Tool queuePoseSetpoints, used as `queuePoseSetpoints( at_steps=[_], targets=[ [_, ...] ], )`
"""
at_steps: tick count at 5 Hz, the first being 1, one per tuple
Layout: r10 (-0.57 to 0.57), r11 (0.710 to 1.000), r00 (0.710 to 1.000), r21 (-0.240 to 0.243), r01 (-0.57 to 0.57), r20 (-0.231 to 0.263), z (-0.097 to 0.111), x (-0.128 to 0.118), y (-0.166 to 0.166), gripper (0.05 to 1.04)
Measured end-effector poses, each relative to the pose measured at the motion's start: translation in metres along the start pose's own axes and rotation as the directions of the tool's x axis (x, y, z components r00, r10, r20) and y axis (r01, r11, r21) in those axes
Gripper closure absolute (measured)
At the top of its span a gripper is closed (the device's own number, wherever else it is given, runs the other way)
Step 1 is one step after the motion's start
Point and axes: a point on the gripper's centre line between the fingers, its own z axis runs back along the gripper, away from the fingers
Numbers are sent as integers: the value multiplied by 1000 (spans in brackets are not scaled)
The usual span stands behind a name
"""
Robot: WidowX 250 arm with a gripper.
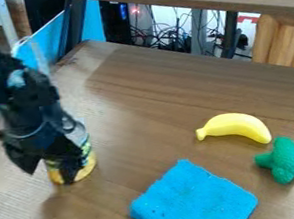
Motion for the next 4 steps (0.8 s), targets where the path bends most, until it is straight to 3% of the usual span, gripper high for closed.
queuePoseSetpoints(
  at_steps=[2,4],
  targets=[
    [43,998,999,35,-43,-9,-19,38,-2,83],
    [83,996,996,29,-82,-30,-38,78,-5,83]
  ],
)
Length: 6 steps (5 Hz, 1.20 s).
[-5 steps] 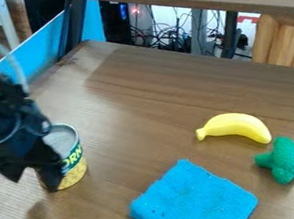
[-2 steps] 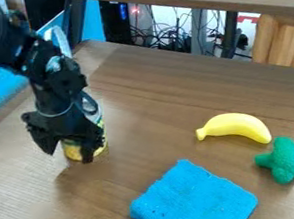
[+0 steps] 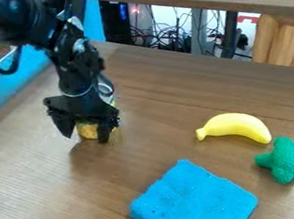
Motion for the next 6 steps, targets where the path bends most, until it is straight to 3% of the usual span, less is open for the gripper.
queuePoseSetpoints(
  at_steps=[3,4,5,6],
  targets=[
    [25,1000,1000,-2,-25,-8,-10,52,-7,83],
    [8,1000,1000,-20,-9,-24,-10,47,-9,83],
    [-3,997,1000,-73,3,-4,20,31,1,83],
    [-30,990,999,-140,35,36,72,7,19,83]
  ],
)
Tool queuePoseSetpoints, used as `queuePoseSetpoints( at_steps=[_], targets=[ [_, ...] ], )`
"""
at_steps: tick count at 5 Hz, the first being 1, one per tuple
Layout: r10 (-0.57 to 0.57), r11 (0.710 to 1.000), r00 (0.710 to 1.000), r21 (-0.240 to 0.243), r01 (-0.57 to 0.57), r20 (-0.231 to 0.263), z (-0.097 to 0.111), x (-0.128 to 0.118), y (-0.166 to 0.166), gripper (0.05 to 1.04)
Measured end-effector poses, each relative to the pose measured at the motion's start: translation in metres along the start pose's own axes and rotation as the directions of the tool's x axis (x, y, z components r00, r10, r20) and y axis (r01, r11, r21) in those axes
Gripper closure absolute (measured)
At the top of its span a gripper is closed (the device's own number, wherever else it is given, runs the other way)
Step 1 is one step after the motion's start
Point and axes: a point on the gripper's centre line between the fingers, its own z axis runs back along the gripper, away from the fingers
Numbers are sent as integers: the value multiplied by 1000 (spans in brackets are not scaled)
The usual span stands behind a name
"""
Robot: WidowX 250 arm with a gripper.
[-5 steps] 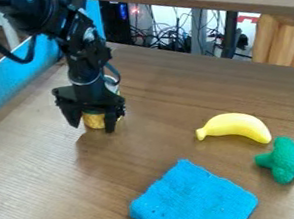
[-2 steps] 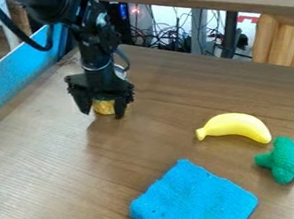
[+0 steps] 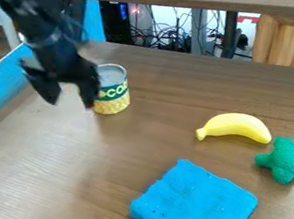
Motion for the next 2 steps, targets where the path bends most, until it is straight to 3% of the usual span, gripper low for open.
queuePoseSetpoints(
  at_steps=[1,2],
  targets=[
    [-18,998,1000,-56,17,-20,49,-21,5,83],
    [-21,998,1000,-56,20,-14,54,-22,6,83]
  ],
)
